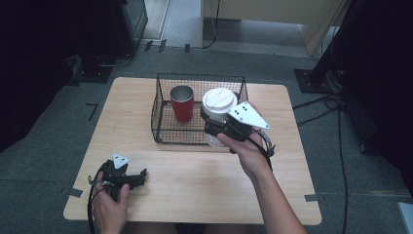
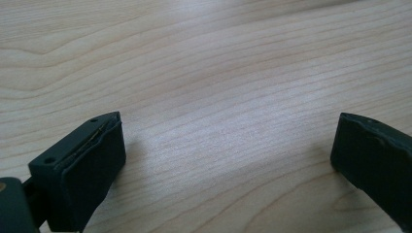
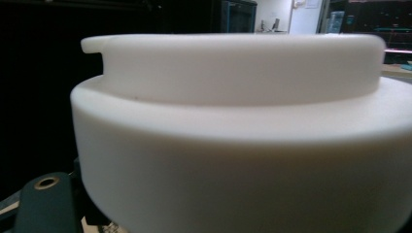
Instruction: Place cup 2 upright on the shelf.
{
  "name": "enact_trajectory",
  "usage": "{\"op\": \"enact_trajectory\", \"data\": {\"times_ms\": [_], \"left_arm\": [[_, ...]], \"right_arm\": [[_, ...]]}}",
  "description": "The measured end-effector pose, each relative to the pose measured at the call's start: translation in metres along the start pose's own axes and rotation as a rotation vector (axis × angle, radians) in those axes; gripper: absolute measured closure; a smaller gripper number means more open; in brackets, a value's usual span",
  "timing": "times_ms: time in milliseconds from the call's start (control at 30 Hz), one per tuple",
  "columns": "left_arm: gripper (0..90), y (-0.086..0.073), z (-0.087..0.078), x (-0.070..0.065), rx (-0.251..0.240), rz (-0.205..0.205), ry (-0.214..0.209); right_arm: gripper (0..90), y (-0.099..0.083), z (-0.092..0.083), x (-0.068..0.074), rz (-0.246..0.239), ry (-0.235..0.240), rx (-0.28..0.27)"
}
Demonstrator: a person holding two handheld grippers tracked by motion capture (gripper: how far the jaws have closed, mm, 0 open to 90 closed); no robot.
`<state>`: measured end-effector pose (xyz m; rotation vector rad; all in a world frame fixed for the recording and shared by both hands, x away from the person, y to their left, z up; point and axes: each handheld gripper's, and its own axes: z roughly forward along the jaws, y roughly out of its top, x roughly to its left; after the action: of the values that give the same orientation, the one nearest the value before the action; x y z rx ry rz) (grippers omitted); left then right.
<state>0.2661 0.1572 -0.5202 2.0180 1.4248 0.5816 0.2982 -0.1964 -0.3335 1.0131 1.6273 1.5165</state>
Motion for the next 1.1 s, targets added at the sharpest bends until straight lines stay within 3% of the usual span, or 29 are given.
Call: {"op": "enact_trajectory", "data": {"times_ms": [400, 600, 833, 1100], "left_arm": [[0.0, 0.0, 0.0, 0.0, 0.0, 0.002, 0.0], [0.0, 0.0, 0.0, 0.0, 0.0, 0.0, 0.0], [0.0, 0.0, 0.0, 0.0, -0.002, -0.001, 0.0], [0.0, 0.0, 0.0, 0.0, -0.002, -0.001, 0.0]], "right_arm": [[15.8, 0.005, 0.024, -0.016, 0.02, -0.077, -0.014], [15.8, 0.004, 0.038, -0.021, 0.027, -0.094, -0.006], [15.7, -0.005, 0.058, -0.025, 0.023, -0.104, 0.021], [15.7, -0.018, 0.08, -0.035, 0.038, -0.153, 0.044]]}}
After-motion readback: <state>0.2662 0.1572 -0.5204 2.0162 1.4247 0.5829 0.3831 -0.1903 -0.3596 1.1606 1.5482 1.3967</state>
